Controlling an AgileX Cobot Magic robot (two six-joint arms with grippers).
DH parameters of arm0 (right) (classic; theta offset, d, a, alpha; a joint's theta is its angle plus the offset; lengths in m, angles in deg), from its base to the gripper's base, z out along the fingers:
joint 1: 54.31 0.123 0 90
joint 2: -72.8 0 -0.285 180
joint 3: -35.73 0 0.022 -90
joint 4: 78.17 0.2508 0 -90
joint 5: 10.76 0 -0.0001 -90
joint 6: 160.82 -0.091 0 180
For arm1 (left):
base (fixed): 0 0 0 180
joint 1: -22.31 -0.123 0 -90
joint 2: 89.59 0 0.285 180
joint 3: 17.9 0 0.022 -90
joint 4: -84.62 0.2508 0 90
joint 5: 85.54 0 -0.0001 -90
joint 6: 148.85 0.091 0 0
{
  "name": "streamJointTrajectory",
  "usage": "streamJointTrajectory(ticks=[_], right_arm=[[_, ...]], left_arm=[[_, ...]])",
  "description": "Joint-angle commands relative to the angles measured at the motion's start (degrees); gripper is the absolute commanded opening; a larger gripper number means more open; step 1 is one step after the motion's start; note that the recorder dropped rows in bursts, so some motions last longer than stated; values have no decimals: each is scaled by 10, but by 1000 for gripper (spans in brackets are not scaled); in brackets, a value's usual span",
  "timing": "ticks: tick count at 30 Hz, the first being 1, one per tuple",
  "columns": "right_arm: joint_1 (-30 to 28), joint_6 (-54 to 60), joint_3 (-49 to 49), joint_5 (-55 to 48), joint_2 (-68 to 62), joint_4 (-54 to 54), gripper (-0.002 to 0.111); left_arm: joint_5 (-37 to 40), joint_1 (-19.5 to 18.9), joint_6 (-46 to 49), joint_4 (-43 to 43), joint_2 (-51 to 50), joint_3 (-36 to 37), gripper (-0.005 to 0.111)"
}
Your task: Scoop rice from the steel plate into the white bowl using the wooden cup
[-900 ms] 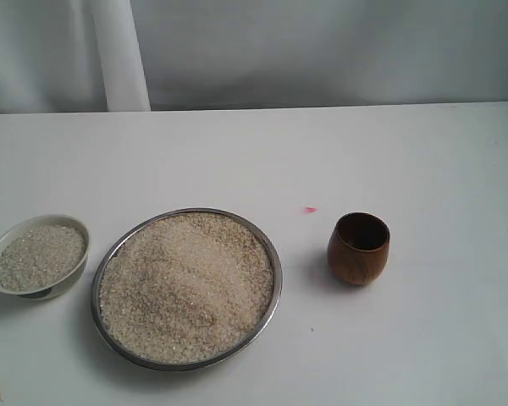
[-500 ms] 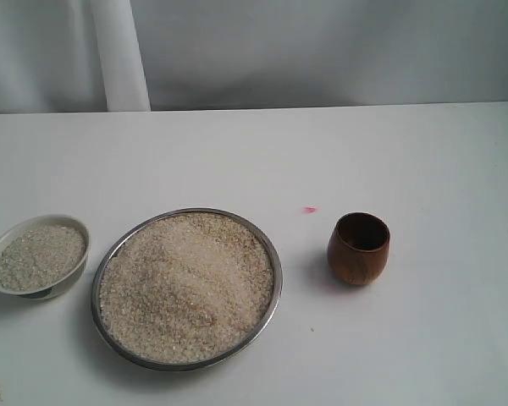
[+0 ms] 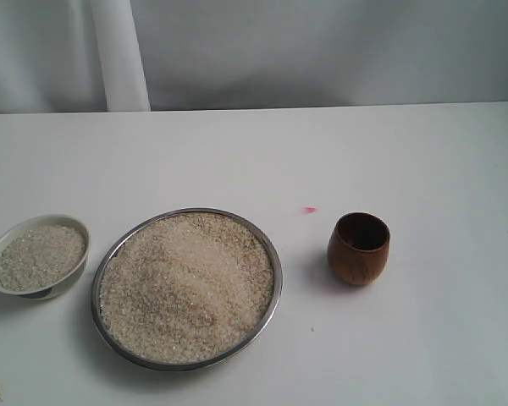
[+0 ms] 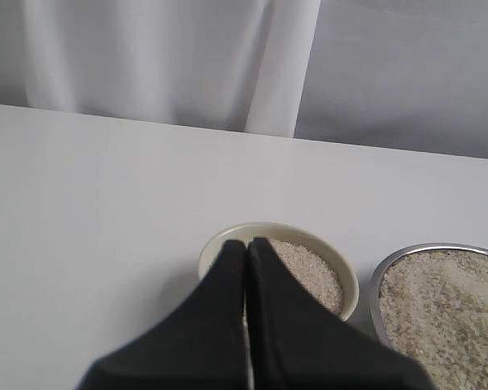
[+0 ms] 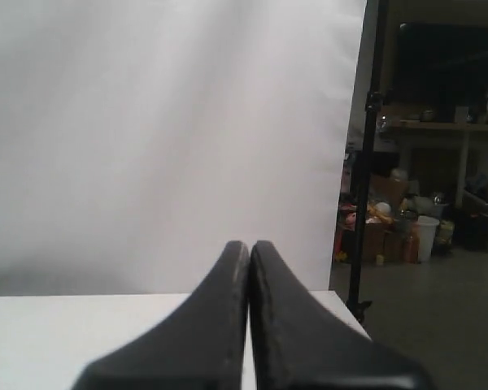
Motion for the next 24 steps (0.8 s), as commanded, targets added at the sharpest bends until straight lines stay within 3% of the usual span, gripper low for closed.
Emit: streamJointTrajectory(ticks=[1, 6, 9, 15, 24], right_arm=[[2, 3, 2, 23, 1, -6, 0], [2, 22, 2, 64, 1, -20, 0], [2, -63, 2, 109, 1, 3, 0], [2, -174, 2, 108, 1, 29, 0], [2, -216, -9, 79, 1, 2, 0]], left_arm=[[-4, 1, -2, 1, 0, 1, 0], [-4, 1, -2, 1, 0, 1, 0], [-4, 1, -2, 1, 0, 1, 0], [-4, 1, -2, 1, 0, 1, 0], [-4, 1, -2, 1, 0, 1, 0]])
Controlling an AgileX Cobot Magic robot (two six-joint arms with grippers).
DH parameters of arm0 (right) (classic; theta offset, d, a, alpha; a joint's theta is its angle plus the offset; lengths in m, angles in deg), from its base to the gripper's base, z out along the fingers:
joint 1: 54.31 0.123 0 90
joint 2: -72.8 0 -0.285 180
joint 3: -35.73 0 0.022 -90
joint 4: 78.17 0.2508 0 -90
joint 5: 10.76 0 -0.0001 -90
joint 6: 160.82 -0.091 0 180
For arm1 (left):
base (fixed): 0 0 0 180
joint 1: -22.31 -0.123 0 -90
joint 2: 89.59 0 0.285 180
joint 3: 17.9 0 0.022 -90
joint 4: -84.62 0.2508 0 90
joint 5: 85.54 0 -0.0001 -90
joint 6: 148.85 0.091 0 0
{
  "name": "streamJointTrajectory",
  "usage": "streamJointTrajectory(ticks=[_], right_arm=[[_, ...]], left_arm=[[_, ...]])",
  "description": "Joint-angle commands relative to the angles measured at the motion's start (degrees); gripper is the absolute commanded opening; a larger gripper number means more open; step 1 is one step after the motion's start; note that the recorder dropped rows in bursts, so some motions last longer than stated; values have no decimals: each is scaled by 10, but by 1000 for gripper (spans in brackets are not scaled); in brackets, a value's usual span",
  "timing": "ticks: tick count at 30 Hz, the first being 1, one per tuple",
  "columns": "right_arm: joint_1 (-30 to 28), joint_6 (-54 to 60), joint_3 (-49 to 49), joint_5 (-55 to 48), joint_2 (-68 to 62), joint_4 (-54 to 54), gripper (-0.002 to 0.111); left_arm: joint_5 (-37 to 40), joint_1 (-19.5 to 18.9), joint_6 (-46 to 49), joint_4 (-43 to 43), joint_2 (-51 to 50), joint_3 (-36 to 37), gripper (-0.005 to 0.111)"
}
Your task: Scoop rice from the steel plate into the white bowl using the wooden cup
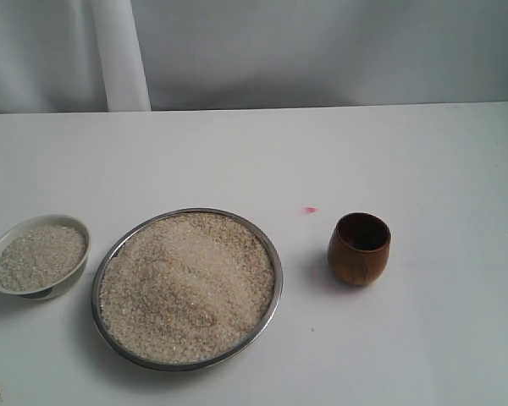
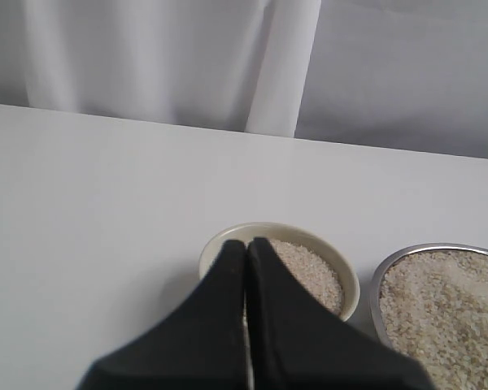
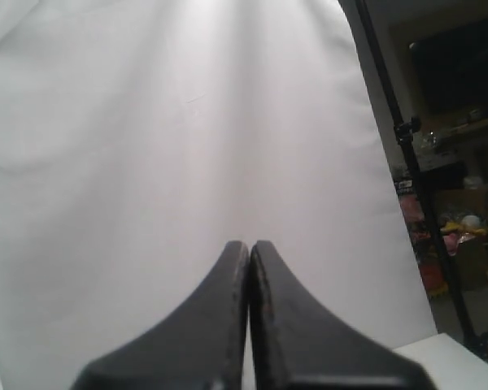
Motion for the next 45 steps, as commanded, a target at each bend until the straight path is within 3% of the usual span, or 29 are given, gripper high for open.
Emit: streamJointTrajectory(ticks=[1, 8, 21, 31, 34, 37, 38, 41, 45], right_arm=[[2, -31, -18, -29, -1, -27, 0], [21, -49, -112, -103, -148, -36, 0], [161, 37, -334, -243, -404, -90, 0], [214, 117, -359, -201, -556, -90, 0], [222, 156, -359, -186, -586, -90, 14], [225, 157, -359, -176, -605, -87, 50], [225, 155, -359, -170, -610, -80, 71], [225, 155, -359, -156, -614, -73, 106], [225, 158, -359, -137, -614, -85, 105]], left_arm=[[-4, 1, -2, 1, 0, 1, 0], [-4, 1, -2, 1, 0, 1, 0], [-4, 1, -2, 1, 0, 1, 0], [-4, 1, -2, 1, 0, 1, 0], [-4, 1, -2, 1, 0, 1, 0], [-4, 1, -2, 1, 0, 1, 0], [-4, 1, -2, 1, 0, 1, 0], [-4, 1, -2, 1, 0, 1, 0], [-4, 1, -2, 1, 0, 1, 0]])
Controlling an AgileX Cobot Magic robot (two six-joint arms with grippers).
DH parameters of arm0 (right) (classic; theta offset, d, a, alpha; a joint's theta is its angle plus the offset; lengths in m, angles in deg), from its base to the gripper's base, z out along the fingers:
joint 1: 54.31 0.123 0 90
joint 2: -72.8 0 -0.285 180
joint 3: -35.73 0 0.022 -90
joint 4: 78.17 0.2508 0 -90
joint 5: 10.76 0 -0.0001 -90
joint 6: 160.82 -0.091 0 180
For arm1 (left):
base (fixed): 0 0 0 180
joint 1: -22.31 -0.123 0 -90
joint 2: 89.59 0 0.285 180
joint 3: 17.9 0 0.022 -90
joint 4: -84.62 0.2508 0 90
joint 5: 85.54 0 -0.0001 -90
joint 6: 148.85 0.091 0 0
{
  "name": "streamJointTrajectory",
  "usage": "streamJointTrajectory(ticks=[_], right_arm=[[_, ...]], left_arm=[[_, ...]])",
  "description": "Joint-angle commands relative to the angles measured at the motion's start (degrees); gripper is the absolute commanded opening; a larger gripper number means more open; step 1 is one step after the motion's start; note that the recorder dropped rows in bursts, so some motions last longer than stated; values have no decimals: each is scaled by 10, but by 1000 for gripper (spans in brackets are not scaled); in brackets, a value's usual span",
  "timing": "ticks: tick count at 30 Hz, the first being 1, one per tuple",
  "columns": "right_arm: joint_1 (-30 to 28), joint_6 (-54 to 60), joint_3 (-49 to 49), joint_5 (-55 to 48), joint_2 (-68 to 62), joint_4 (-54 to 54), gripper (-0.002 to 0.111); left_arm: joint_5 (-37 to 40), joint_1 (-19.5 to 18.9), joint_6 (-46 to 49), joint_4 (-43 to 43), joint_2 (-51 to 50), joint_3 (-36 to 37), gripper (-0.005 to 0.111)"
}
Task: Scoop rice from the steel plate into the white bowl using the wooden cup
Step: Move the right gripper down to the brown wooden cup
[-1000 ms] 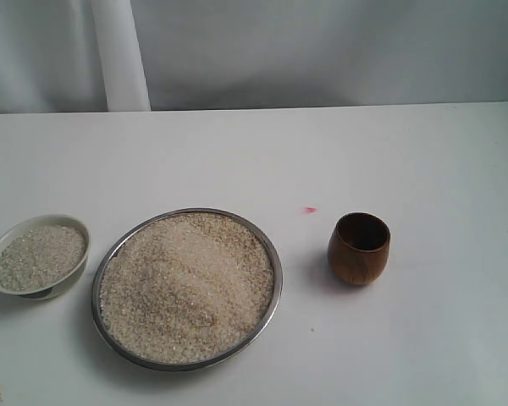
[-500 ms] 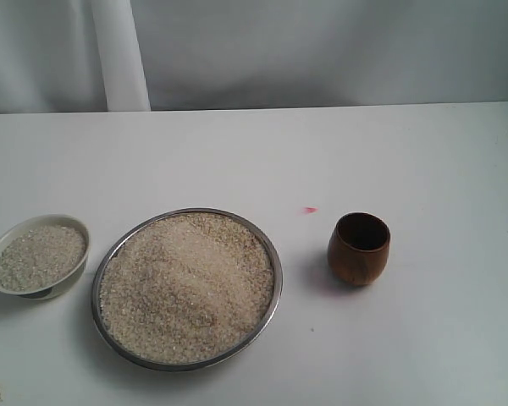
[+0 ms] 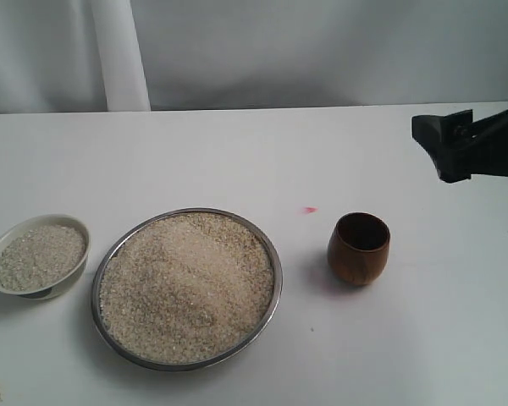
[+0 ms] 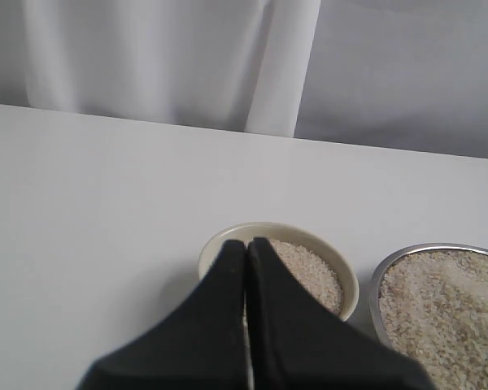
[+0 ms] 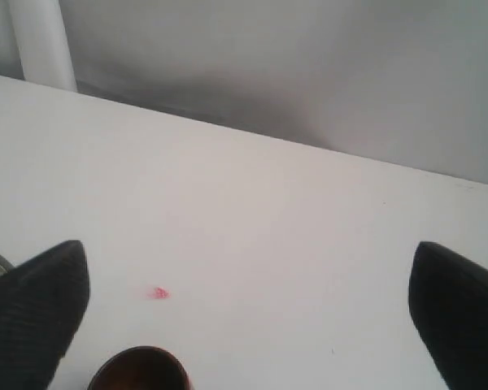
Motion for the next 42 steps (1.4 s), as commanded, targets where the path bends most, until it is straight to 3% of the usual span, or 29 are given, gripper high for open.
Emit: streamJointTrajectory(ticks=[1, 16, 27, 32, 37, 42], right_arm=[[2, 7, -4, 32, 0, -7, 105], [2, 1, 0, 58, 0, -5, 105], [1, 3, 150, 309, -17, -6, 105], [1, -3, 167, 332, -96, -29, 105], [1, -12, 167, 458, -265, -108, 105], [1, 5, 167, 487, -349, -138, 105]], left_arm=[[-4, 1, -2, 1, 0, 1, 0], [-4, 1, -2, 1, 0, 1, 0], [-4, 1, -2, 1, 0, 1, 0], [-4, 1, -2, 1, 0, 1, 0], [-4, 1, -2, 1, 0, 1, 0], [-4, 1, -2, 1, 0, 1, 0]])
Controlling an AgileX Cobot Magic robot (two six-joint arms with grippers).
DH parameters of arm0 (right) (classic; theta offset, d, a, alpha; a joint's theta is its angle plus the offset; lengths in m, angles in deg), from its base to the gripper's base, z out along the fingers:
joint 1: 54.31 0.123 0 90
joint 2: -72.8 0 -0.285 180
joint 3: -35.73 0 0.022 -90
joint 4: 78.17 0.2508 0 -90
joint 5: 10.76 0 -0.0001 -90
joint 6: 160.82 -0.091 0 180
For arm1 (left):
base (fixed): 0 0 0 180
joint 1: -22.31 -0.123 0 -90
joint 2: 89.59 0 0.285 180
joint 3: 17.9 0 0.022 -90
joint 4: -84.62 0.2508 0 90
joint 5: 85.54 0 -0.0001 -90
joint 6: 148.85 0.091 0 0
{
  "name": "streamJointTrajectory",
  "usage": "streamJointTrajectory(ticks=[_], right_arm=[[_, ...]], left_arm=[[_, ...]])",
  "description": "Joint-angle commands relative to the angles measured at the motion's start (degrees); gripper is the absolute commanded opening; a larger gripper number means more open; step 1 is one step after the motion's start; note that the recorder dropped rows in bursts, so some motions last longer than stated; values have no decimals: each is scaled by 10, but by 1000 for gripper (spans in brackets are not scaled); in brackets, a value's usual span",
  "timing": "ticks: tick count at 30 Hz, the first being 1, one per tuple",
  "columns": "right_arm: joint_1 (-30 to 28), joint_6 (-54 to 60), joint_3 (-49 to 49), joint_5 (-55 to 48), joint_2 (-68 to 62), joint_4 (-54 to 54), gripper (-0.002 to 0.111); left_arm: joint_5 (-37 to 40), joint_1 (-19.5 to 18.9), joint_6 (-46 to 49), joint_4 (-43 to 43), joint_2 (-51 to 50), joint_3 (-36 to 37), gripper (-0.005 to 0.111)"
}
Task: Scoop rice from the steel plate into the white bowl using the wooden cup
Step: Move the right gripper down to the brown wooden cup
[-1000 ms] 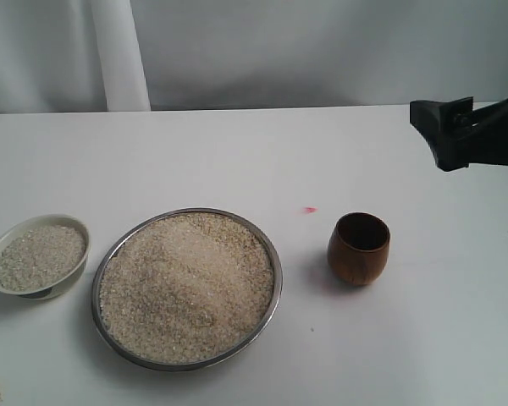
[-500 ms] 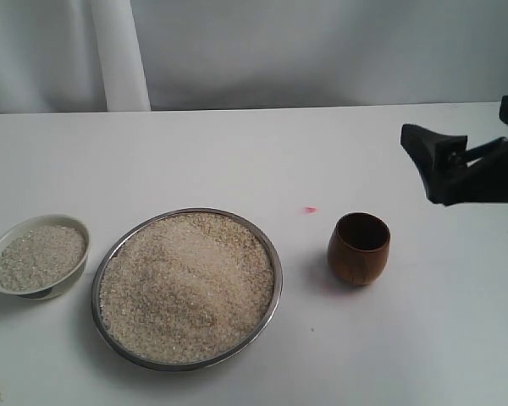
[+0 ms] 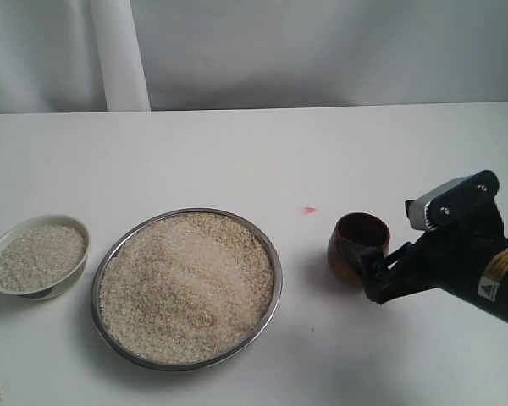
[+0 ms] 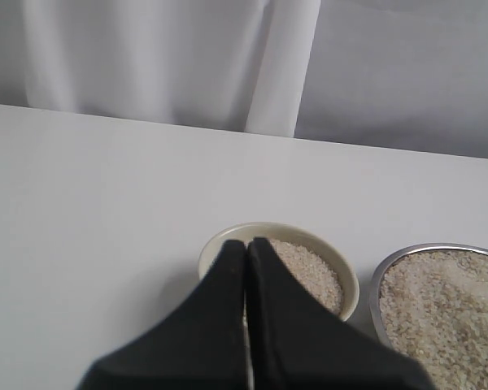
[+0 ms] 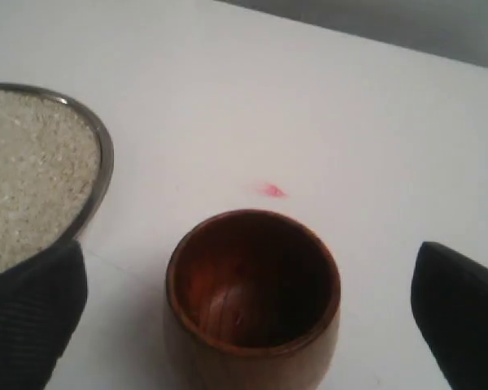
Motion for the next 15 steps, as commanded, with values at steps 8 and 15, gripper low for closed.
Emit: streamJointTrajectory(ticks=[8, 15], right_arm=[[-36, 26, 2, 117, -124, -112, 105], [-48, 81, 4, 158, -165, -88, 105]], left_arm=[[-4, 1, -2, 1, 0, 1, 0], [-4, 1, -2, 1, 0, 1, 0]])
